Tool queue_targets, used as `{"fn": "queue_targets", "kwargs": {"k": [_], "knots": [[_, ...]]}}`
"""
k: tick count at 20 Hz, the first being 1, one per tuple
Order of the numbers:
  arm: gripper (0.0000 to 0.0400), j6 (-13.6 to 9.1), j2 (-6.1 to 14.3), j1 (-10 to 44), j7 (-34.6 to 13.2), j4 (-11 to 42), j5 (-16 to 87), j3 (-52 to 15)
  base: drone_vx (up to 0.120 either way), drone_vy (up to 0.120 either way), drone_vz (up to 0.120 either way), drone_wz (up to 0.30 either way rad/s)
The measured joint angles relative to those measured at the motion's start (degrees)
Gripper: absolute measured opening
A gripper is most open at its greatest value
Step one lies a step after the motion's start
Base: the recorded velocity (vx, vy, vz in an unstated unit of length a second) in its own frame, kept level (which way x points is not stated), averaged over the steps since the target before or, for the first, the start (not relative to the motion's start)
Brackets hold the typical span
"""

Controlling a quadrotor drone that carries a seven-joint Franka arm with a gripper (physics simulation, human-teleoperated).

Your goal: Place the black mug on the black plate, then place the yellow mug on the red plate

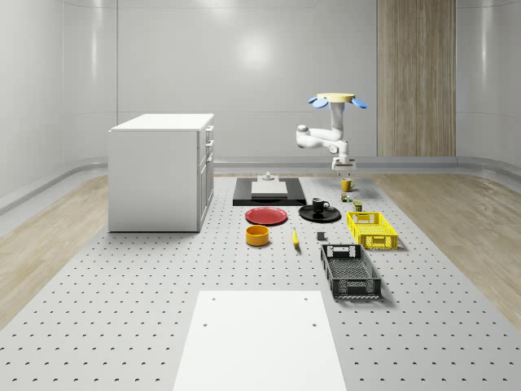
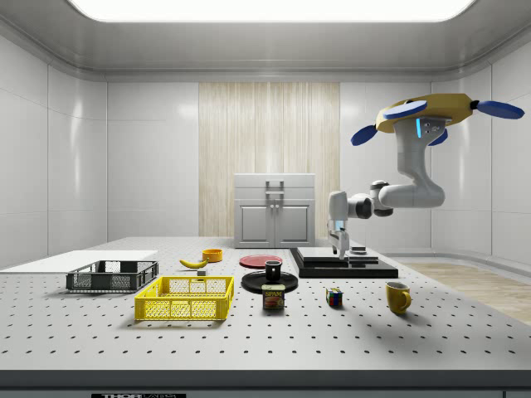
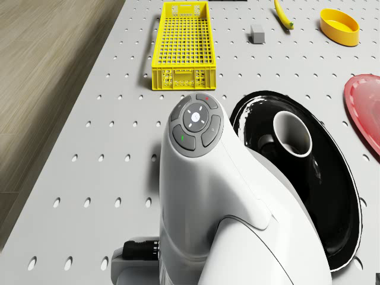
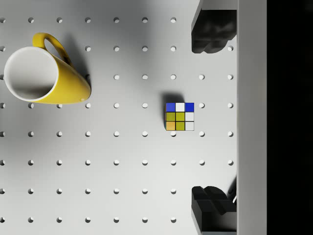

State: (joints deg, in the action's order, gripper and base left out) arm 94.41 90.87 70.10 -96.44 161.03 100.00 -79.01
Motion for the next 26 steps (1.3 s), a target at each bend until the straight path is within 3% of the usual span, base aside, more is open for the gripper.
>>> {"fn": "queue_targets", "kwargs": {"k": [14, 22, 26], "knots": [[0.04, 0.05, 0.06, 0.01, -0.01, 0.0, -0.02, 0.0, -0.12, 0.0, -0.054, 0.0], [0.04, 0.08, 0.08, 0.02, -0.01, 0.0, -0.03, -0.01, -0.12, 0.0, 0.0, 0.0], [0.04, 0.08, 0.09, 0.02, -0.01, 0.0, -0.04, -0.01, -0.12, 0.0, -0.11, 0.0]]}}
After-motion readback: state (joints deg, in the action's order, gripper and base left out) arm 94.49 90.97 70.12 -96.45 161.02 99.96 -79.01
